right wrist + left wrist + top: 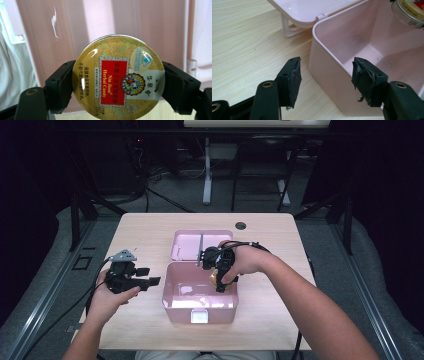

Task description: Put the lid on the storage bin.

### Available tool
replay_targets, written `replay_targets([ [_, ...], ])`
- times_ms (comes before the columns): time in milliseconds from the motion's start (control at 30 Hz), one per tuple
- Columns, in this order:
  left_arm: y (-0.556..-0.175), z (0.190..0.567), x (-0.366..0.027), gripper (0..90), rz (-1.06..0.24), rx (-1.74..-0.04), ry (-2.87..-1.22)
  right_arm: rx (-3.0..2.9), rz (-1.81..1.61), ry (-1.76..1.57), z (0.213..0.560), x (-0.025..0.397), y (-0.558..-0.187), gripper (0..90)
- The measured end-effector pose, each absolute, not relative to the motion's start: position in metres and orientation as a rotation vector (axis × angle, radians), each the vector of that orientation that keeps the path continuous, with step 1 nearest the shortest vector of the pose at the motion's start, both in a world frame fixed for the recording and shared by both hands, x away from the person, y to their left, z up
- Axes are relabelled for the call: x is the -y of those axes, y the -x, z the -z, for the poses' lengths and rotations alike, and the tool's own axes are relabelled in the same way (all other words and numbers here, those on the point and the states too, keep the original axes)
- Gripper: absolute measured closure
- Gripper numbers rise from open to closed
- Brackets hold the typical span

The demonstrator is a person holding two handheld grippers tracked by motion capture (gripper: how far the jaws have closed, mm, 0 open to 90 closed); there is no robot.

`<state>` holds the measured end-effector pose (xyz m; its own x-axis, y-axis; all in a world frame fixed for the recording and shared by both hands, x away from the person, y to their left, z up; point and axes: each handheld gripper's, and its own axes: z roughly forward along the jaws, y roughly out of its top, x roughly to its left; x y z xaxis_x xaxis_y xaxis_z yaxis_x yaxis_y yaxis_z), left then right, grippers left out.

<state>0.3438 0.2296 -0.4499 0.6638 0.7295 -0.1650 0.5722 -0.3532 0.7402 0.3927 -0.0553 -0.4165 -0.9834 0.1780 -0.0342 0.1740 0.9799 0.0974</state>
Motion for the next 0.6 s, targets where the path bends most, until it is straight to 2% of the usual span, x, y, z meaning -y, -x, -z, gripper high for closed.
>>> replay_targets([
  [600, -0.344, 0.451, -0.228, 39.9, -0.24, -1.001, -2.071, -3.115, -0.103, -0.097, 0.437, 0.049, -0.39, 19.6],
])
